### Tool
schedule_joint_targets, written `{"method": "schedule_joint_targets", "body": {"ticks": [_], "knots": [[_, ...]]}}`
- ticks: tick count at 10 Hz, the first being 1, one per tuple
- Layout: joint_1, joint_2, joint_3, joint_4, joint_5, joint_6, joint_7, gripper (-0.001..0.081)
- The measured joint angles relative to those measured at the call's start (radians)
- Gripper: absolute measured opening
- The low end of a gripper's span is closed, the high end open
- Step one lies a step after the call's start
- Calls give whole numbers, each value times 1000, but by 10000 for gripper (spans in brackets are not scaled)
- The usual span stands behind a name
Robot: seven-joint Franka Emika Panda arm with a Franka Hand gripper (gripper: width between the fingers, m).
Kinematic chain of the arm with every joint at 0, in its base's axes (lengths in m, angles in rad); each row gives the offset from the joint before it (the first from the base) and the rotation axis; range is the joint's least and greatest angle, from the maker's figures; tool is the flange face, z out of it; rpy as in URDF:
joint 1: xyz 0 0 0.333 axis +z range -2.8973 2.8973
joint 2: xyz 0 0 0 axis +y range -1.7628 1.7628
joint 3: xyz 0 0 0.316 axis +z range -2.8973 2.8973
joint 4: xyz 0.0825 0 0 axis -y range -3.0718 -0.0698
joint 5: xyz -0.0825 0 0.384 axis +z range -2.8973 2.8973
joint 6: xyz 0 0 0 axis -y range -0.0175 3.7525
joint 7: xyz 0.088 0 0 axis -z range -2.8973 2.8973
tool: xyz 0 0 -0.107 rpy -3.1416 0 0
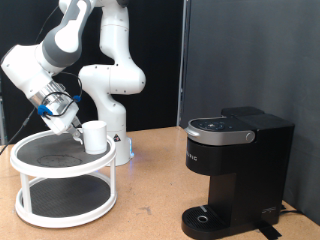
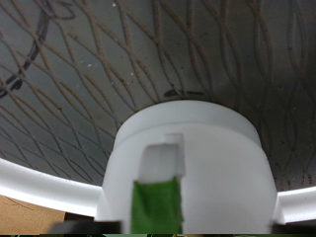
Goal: Make a cup of coffee with the keurig machine
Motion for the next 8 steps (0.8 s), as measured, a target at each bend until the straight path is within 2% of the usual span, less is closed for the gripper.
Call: {"method": "schedule_joint_targets", "body": {"ticks": [1,2,3,5,8], "knots": [[0,0,0,0,0,0,0,214],[0,0,0,0,0,0,0,82],[0,0,0,0,0,0,0,24],[0,-2,-2,1,3,-7,0,6],[0,-18,-7,18,44,-63,0,5]]}}
